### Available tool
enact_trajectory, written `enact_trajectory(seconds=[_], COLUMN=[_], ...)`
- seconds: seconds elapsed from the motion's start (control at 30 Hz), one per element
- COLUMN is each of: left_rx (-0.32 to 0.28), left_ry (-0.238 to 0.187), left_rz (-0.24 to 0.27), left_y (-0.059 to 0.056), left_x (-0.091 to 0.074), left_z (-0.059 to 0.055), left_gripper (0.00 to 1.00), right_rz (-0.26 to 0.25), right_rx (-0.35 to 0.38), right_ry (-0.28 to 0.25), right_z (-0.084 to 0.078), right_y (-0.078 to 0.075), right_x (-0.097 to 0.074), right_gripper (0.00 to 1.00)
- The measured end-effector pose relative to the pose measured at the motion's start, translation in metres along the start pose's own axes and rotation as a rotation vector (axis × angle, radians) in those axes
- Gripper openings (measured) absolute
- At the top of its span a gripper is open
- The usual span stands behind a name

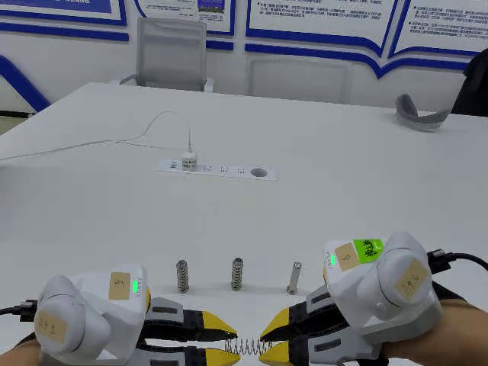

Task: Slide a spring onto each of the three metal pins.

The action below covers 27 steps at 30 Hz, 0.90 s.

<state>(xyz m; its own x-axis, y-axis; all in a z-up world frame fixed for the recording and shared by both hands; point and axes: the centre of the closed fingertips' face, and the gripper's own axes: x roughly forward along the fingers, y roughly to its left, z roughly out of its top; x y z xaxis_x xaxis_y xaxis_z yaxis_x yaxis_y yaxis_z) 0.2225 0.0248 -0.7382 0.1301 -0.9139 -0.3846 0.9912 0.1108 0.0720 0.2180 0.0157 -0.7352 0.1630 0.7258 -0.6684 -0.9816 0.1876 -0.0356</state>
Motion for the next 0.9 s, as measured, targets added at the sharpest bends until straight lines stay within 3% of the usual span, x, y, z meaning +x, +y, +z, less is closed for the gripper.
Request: enact_trajectory(seconds=[0.27,0.5,0.9], left_rx=[0.025,0.011,0.0], left_ry=[0.003,-0.023,-0.028], left_rz=[-0.001,0.009,0.006], left_y=[0.0,0.003,0.002], left_x=[0.001,0.001,0.004], left_z=[0.0,0.004,0.005], left_gripper=[0.11,0.11,0.1], right_rz=[0.004,-0.006,-0.015], right_rx=[-0.007,-0.013,-0.032], right_ry=[-0.012,-0.022,-0.05], right_z=[0.01,0.017,0.036], right_y=[0.001,-0.002,-0.001], right_x=[-0.005,-0.009,-0.008], right_gripper=[0.12,0.12,0.12])
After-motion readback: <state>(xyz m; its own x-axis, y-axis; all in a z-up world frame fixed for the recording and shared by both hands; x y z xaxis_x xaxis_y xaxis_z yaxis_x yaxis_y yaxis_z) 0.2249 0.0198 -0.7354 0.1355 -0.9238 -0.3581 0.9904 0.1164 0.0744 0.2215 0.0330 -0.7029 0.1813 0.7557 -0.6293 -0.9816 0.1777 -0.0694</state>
